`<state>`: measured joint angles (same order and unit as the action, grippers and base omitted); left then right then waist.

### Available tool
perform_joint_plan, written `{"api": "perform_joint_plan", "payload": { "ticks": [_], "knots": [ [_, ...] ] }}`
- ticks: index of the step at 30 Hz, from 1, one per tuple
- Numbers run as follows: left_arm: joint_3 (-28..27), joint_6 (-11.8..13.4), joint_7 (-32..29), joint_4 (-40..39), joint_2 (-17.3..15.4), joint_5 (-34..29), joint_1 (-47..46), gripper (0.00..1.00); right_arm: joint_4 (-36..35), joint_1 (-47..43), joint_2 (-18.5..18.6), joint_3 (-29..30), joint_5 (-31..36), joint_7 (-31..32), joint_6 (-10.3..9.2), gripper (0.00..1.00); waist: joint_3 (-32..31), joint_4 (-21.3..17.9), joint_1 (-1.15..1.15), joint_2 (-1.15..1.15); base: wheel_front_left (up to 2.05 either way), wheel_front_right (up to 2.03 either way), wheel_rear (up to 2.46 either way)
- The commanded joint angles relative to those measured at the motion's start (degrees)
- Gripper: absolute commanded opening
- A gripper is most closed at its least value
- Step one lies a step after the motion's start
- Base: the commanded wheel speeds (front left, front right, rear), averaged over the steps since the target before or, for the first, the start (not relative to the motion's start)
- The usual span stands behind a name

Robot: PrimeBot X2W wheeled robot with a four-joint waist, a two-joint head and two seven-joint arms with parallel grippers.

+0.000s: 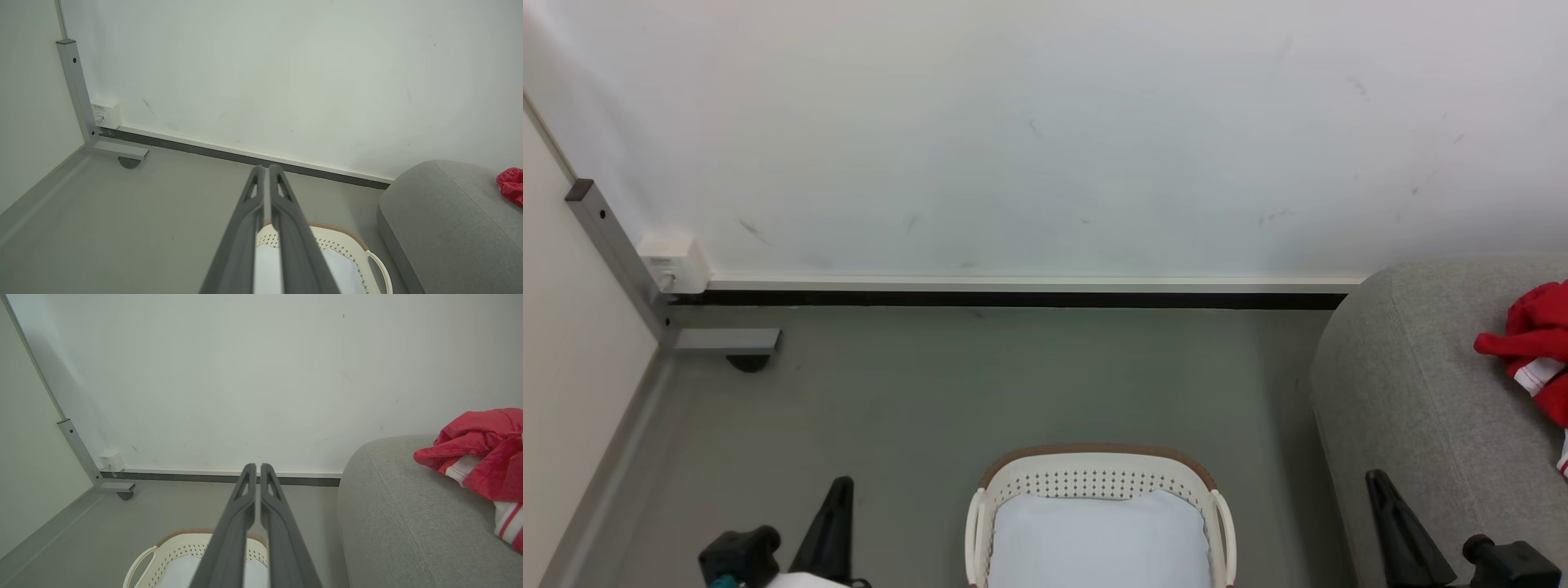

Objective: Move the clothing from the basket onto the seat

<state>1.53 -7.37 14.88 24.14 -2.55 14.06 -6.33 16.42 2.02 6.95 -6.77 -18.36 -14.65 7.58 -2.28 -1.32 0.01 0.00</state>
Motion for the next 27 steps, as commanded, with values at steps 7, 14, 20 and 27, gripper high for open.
{"api": "perform_joint_plan", "payload": {
  "ticks": [7,14,20,27],
  "knots": [
    [-1.4,0.0,-2.7,-1.4,-0.2,8.8,-1.0,0.0,-0.9,1.1,-0.3,1.7,-8.6,2.2,-0.01,0.0,0.2,0.1,0.0,0.0,0.0,0.0,0.0],
    [-1.9,0.0,-4.4,-2.5,-0.2,15.8,-0.7,0.0,-1.1,1.5,-0.6,2.9,-15.1,4.1,-0.02,0.0,0.3,0.2,0.0,0.0,0.0,0.0,0.0],
    [-2.4,0.0,-5.8,-3.3,-0.2,21.2,-0.6,0.0,-1.3,1.8,-0.9,3.8,-20.3,5.6,-0.03,0.0,0.4,0.2,0.0,0.0,0.0,0.0,0.0],
    [-2.8,-0.1,-7.2,-4.0,-0.3,26.4,-0.6,0.0,-1.4,2.1,-1.2,4.7,-25.1,7.0,-0.03,0.0,0.5,0.3,0.0,0.0,0.0,0.0,0.0]
  ]
}}
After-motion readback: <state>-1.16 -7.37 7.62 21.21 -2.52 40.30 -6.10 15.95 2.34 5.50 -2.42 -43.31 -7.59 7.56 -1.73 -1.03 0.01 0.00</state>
